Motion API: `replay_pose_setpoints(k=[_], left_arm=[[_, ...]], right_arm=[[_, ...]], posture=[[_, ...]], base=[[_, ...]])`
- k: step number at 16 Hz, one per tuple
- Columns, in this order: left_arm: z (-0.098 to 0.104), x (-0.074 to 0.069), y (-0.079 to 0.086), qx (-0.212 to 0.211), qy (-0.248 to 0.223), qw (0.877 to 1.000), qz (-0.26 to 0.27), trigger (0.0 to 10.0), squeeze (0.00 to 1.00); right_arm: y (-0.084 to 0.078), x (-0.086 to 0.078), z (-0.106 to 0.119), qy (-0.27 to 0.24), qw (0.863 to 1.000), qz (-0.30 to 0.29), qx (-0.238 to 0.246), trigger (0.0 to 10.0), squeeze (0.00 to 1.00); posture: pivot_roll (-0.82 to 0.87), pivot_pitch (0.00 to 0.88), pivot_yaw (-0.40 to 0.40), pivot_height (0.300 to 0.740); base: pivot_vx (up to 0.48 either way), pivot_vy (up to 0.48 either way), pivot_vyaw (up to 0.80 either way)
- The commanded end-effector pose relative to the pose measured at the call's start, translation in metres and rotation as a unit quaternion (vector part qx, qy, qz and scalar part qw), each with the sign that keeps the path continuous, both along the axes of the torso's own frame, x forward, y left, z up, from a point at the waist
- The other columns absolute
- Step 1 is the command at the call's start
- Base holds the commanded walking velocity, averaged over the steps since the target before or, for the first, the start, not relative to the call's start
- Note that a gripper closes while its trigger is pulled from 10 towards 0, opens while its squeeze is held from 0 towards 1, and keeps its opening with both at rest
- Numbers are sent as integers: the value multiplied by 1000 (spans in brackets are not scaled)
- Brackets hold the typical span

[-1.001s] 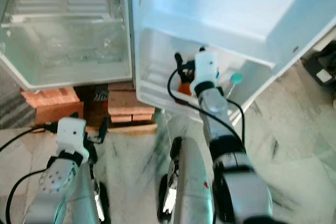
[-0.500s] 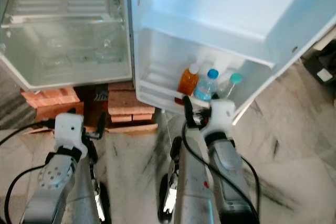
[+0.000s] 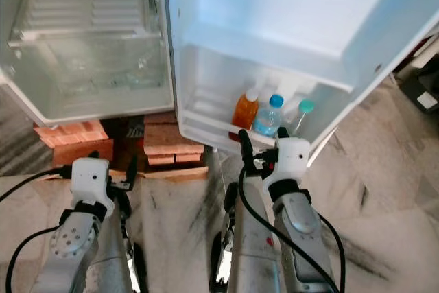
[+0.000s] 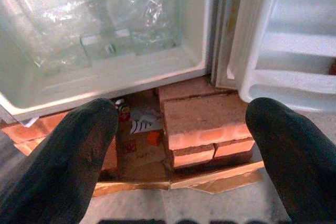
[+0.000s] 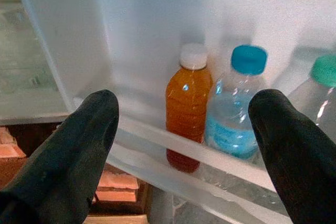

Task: Restocking fridge

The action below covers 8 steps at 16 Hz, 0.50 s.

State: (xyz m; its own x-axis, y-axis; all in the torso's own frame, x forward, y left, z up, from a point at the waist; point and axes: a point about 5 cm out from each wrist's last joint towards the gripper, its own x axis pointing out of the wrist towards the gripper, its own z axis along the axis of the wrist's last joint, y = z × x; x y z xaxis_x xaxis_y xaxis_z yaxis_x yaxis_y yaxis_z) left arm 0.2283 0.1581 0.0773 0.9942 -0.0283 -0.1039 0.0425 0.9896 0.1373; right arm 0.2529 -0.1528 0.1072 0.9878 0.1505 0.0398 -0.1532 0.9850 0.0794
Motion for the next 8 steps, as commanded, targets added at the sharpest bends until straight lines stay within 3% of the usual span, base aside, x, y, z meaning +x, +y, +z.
replay_pose_setpoints(k=[1, 6, 8], left_arm=[[2, -2, 0, 0, -3, 1000, -1, 10000, 0], [-1, -6, 23, 11, 9, 1000, 19, 10000, 0], [-5, -7, 25, -23, 34, 998, 39, 10000, 0]], right_arm=[[-8, -5, 1, 1, 1000, -16, -6, 10000, 0], [-17, -13, -2, 19, 999, -47, 1, 10000, 0], [-16, -14, -1, 19, 999, -43, 3, 10000, 0]], posture=[[140, 123, -90, 574], [131, 118, -90, 628], [127, 118, -93, 653]], base=[[0, 0, 0], [0, 0, 0], [0, 0, 0]])
